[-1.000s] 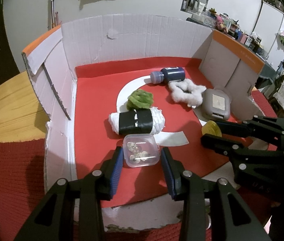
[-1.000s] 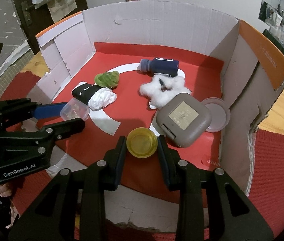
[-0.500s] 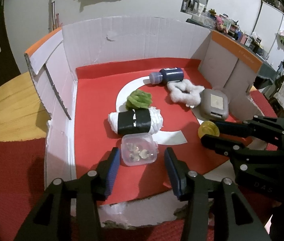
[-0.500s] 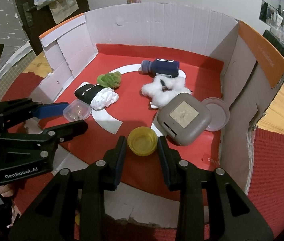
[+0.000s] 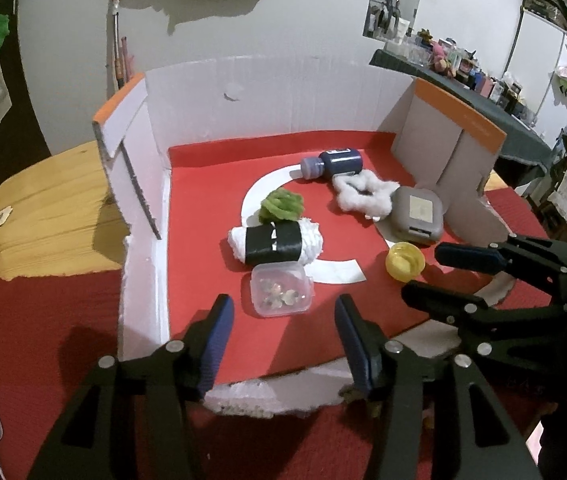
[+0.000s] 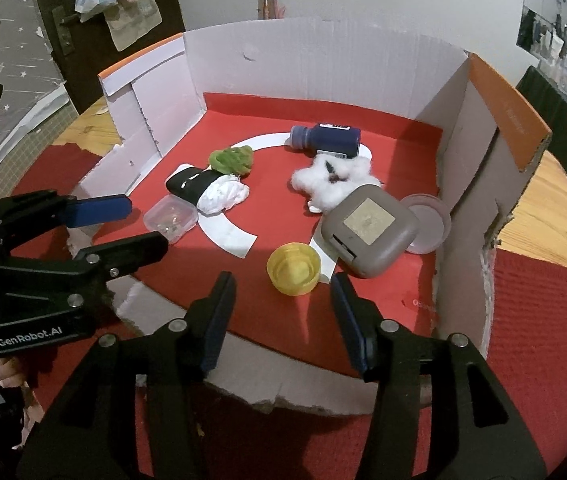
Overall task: Organize objects
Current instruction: 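Lower and release the clear container with the left gripper while the right releases the yellow cap, then withdraw both grippers from the box toward the green ball and doll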
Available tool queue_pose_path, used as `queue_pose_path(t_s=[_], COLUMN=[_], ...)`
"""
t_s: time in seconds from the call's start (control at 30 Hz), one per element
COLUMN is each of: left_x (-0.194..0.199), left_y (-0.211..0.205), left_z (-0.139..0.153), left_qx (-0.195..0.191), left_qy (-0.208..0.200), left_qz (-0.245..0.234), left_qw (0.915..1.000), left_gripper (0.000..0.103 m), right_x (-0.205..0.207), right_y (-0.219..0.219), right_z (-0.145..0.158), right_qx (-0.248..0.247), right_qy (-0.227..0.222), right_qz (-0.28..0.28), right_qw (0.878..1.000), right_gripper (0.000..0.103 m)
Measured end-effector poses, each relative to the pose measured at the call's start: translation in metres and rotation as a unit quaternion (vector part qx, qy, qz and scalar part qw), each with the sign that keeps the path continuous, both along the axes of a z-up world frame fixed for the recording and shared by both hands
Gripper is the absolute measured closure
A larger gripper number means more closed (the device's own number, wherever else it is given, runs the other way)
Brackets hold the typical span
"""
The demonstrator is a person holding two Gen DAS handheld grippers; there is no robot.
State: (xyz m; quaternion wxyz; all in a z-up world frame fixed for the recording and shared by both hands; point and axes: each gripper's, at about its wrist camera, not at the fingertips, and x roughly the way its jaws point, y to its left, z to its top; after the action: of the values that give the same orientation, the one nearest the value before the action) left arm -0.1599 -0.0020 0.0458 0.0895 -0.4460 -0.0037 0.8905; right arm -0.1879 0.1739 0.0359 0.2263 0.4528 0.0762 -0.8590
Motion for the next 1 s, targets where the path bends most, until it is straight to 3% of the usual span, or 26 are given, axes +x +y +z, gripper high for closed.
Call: queue_pose_path(t_s=[0.07, 0.17, 0.4, 0.63, 0.77, 1.0], left_x=[0.003, 0.008, 0.019, 0.029, 0.038, 0.051], left_y=[-0.002, -0.003, -0.006, -0.012, -0.015, -0.021], left_z=[0.001, 0.002, 0.007, 0.01, 0.013, 0.023], left_qx=[0.003, 0.007, 0.011, 0.013, 0.008, 0.001], left_qy=[0.002, 0.006, 0.016, 0.025, 0.039, 0.059], left_qz=[0.002, 0.004, 0.009, 0.02, 0.028, 0.041], left_qw=[1.0, 0.9999, 0.9998, 0.9994, 0.9988, 0.9974], left_gripper=[0.043, 0.041, 0.03, 0.02, 0.008, 0.001], right_x=[0.004, 0.01, 0.022, 0.034, 0.043, 0.063], right_y=[0.0, -0.002, -0.005, -0.005, -0.004, -0.004], right_z=[0.004, 0.007, 0.015, 0.02, 0.023, 0.03], right_qx=[-0.002, -0.002, -0.003, -0.003, -0.002, -0.003], right_qy=[0.003, 0.009, 0.02, 0.031, 0.038, 0.054], right_qz=[0.001, 0.005, 0.008, 0.004, 0.004, 0.001], right_qw=[1.0, 1.0, 1.0, 1.0, 0.999, 0.999], right_gripper=[0.055, 0.043, 0.041, 0.034, 0.027, 0.021])
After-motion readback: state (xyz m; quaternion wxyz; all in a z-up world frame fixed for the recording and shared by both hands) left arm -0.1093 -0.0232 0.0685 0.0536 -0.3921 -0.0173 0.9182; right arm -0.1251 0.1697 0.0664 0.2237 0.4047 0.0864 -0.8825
